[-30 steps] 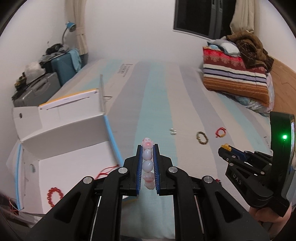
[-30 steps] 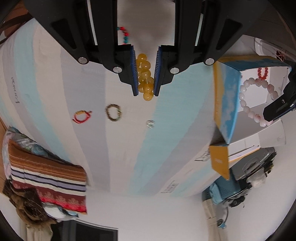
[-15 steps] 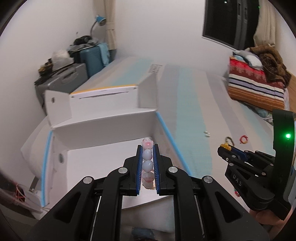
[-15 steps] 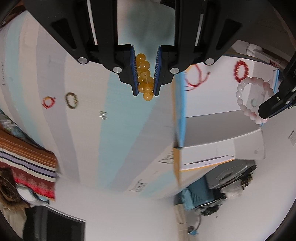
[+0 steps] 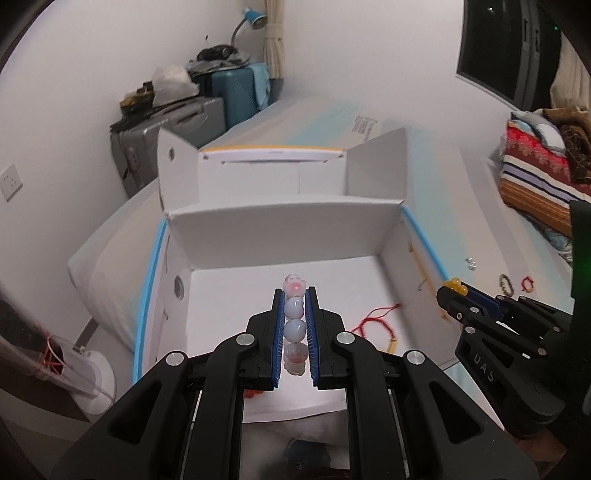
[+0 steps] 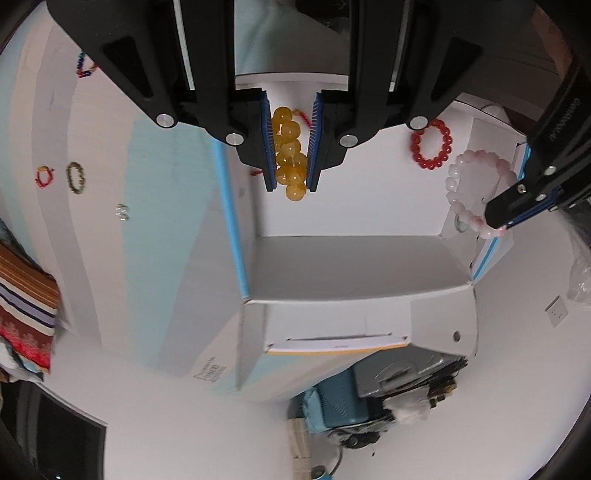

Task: Organize jewelry
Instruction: 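Lift both bracelets and carry them into the white box, then open both tools to release the bracelets inside the box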

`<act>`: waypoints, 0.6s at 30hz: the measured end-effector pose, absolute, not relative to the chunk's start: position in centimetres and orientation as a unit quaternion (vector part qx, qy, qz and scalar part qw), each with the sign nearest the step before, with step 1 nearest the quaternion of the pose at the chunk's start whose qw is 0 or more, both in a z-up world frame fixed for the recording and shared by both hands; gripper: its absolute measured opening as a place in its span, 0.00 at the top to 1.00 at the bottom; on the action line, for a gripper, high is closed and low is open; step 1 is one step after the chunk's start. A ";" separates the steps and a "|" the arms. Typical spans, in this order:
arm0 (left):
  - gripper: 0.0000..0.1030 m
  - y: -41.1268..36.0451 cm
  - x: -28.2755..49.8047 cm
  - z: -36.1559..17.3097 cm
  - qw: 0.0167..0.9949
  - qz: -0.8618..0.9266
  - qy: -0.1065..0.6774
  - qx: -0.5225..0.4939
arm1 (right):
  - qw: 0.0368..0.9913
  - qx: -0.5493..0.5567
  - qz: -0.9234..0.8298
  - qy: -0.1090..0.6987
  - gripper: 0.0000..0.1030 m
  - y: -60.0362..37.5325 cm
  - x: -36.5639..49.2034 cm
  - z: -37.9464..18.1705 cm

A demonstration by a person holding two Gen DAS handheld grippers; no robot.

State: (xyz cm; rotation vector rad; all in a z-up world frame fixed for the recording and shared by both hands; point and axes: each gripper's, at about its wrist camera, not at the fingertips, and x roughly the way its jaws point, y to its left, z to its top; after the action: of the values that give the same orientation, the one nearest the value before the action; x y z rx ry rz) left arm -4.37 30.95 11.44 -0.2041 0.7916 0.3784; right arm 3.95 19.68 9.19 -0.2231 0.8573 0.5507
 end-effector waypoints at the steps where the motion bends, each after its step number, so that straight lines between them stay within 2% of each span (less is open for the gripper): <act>1: 0.90 31.3 -4.3 11.0 0.898 0.185 0.386 -0.100 | 0.864 -0.109 0.266 0.413 0.85 20.1 3.9 8.9; 18: 0.90 34.7 -2.9 4.6 0.867 0.190 0.444 -0.122 | 0.835 -0.123 0.269 0.463 0.85 23.0 4.4 3.5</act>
State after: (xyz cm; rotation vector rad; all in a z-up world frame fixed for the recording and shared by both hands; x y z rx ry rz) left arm -2.94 34.66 4.56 -0.2553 0.9302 0.3983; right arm 4.35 23.02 3.51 -0.2611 0.9802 0.5705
